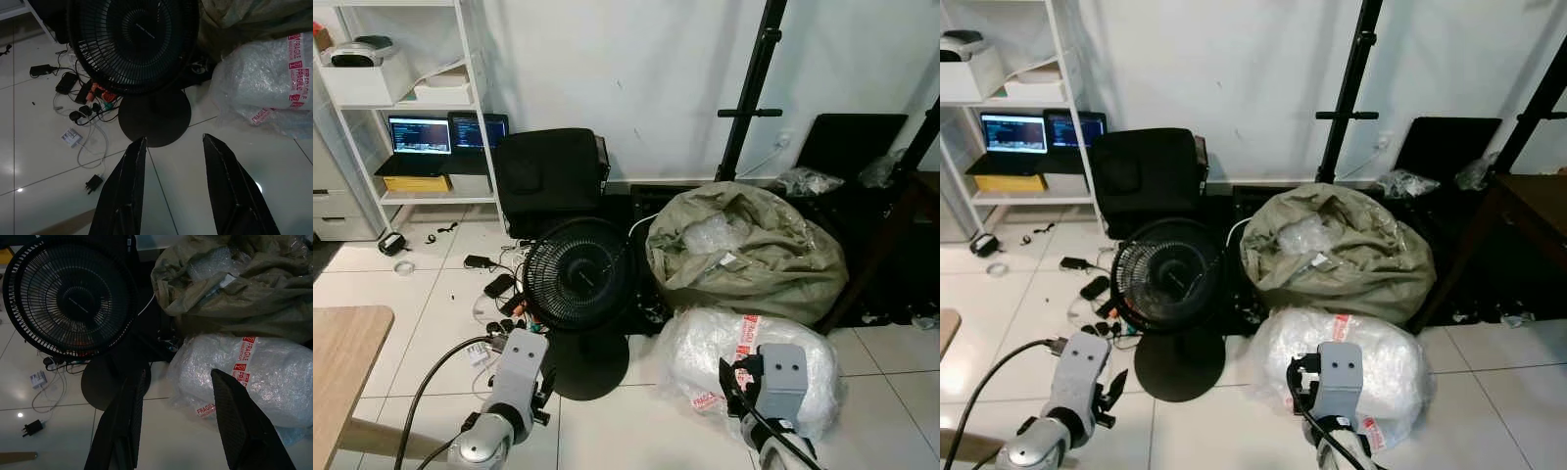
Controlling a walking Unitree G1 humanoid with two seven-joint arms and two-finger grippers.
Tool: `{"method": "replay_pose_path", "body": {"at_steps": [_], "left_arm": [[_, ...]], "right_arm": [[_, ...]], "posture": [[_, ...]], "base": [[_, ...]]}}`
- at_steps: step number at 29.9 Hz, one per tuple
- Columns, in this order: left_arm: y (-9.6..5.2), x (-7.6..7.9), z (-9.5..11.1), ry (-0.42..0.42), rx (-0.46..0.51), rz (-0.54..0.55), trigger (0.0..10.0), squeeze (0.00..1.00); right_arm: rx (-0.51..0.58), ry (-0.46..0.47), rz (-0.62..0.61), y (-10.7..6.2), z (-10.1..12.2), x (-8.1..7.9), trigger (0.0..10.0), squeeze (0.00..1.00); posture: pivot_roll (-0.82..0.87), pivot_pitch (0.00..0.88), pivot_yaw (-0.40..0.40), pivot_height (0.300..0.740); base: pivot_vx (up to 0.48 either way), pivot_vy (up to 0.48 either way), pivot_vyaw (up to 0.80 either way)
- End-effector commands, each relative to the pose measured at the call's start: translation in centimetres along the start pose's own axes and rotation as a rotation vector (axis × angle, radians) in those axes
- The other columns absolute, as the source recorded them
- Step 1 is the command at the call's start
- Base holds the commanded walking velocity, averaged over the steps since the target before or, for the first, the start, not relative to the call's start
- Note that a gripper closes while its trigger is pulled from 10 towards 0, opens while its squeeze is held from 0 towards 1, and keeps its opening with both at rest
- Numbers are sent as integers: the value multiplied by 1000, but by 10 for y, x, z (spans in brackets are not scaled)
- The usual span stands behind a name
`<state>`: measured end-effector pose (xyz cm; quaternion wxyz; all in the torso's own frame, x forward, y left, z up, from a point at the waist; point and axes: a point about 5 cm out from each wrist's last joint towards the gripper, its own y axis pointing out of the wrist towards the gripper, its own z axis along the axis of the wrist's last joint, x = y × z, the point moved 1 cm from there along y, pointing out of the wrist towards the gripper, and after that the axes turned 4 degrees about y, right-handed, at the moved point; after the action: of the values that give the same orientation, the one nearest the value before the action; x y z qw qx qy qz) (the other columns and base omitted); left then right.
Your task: Setting the table
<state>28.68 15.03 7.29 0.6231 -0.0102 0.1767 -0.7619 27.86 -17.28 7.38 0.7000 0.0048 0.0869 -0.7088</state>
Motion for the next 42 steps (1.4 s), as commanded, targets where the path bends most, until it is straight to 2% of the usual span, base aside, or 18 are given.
{"method": "replay_pose_path", "body": {"at_steps": [1, 14, 19, 42], "left_arm": [[-1, 4, -6, -5, -20, -12, 10000, 0], [-1, 5, -7, -7, -21, -11, 10000, 0], [0, 5, -7, -7, -20, -11, 10000, 0], [1, 6, -6, -18, -16, -18, 10000, 0]], "right_arm": [[-18, 4, -10, -3, -6, 2, 10000, 0], [-21, 3, -7, -3, -6, 2, 10000, 0], [-55, 54, 1, -2, -10, 0, 10000, 0], [-52, 35, -6, -3, -9, 2, 10000, 0]], "posture": [[44, 71, 64, 740], [44, 73, 62, 740], [43, 73, 61, 740], [39, 73, 62, 740]], "base": [[0, 0, 0], [0, 0, 0], [0, 0, -800], [0, 0, -800]]}}
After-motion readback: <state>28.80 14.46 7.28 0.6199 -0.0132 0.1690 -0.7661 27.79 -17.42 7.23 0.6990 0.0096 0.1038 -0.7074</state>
